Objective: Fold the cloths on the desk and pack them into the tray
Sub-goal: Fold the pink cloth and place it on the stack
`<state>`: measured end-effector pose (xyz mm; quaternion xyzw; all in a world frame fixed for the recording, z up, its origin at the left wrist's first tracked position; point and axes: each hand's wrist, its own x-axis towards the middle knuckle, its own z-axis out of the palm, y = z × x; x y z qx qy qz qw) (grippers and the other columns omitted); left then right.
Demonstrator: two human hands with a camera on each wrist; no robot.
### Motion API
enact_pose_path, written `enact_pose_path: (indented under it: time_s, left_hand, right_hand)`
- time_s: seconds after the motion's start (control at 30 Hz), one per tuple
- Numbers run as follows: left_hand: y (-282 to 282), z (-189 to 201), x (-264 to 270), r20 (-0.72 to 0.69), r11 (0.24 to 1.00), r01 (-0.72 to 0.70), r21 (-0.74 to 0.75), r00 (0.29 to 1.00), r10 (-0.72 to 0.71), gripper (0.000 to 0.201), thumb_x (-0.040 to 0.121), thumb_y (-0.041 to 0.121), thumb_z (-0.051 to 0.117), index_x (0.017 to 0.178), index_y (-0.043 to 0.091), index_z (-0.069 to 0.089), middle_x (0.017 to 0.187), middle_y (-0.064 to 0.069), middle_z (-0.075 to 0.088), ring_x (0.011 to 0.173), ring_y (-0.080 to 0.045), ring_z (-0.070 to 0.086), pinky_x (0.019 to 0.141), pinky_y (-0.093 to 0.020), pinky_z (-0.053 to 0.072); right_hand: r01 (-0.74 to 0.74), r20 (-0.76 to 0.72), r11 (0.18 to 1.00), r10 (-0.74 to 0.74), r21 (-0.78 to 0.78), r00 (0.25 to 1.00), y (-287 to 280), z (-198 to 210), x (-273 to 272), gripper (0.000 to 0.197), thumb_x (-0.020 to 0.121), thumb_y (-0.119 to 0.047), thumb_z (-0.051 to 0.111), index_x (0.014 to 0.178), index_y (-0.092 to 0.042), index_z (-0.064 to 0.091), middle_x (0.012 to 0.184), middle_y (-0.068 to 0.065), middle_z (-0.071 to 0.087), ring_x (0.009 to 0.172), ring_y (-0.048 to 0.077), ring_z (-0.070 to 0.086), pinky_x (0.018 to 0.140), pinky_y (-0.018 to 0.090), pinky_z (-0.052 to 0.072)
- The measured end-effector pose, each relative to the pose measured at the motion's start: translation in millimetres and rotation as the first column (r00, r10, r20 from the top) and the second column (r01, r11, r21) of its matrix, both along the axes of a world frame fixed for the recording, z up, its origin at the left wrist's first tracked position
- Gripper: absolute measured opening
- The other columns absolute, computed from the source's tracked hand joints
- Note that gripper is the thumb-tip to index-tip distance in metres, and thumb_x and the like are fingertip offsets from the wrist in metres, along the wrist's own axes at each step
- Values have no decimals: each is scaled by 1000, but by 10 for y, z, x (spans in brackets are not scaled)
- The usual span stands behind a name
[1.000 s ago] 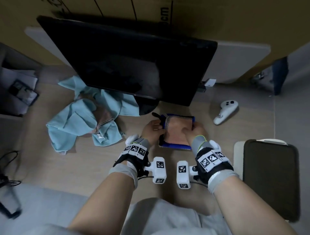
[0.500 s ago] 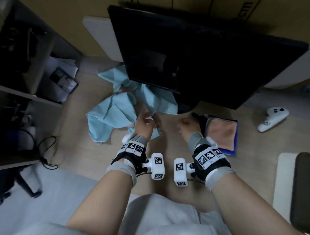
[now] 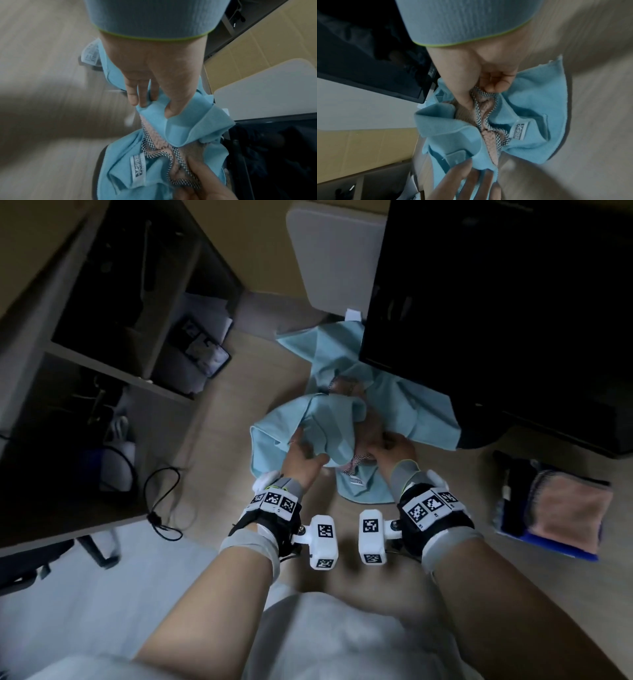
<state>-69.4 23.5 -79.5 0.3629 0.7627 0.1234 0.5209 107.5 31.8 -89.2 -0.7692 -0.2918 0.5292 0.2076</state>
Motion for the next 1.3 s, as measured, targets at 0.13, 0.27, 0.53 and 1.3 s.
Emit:
enact_pose_path:
  time_s: [0.13, 0.27, 0.53, 1.3]
  left_hand:
    - [109, -55, 43, -15, 1000, -1, 0, 1000, 1, 97, 72, 13, 79, 149, 8, 21, 137, -15, 51, 126, -30, 50, 99, -30, 41]
    - [150, 6, 150, -86, 994, -107, -31, 991, 104, 128, 70, 17, 82, 151, 16, -17, 153, -24, 22, 141, -37, 28, 114, -43, 29]
    - [52, 315, 462, -68, 993, -91, 79, 993, 96, 101, 79, 15, 74, 155, 14, 6, 151, -20, 20, 136, -36, 34, 109, -35, 32]
    - [-1448, 1490, 2161, 269, 860, 72, 506, 934, -237, 16, 92, 33, 60, 89, 18, 64, 55, 11, 52, 37, -11, 40, 40, -26, 35]
  right_hand:
    - [-83, 60, 997, 82, 10, 995, 24, 111, 72, 18, 82, -19, 66, 74, -4, 61, 77, 14, 62, 74, 22, 55, 67, 28, 37]
    - [-9, 11, 997, 9, 73, 1000, 4, 322, 147, 19, 83, -22, 64, 73, -8, 56, 72, 8, 57, 68, 20, 48, 57, 28, 37]
    - [194, -163, 944, -154, 267, 975, -152, 963, 374, 24, 75, -13, 65, 94, 1, 63, 76, 9, 62, 63, 14, 58, 53, 18, 46]
    - [294, -145, 778, -257, 555, 955, -1926, 1723, 1925, 41, 83, -14, 72, 123, -14, 61, 106, -2, 62, 100, 11, 58, 78, 4, 43]
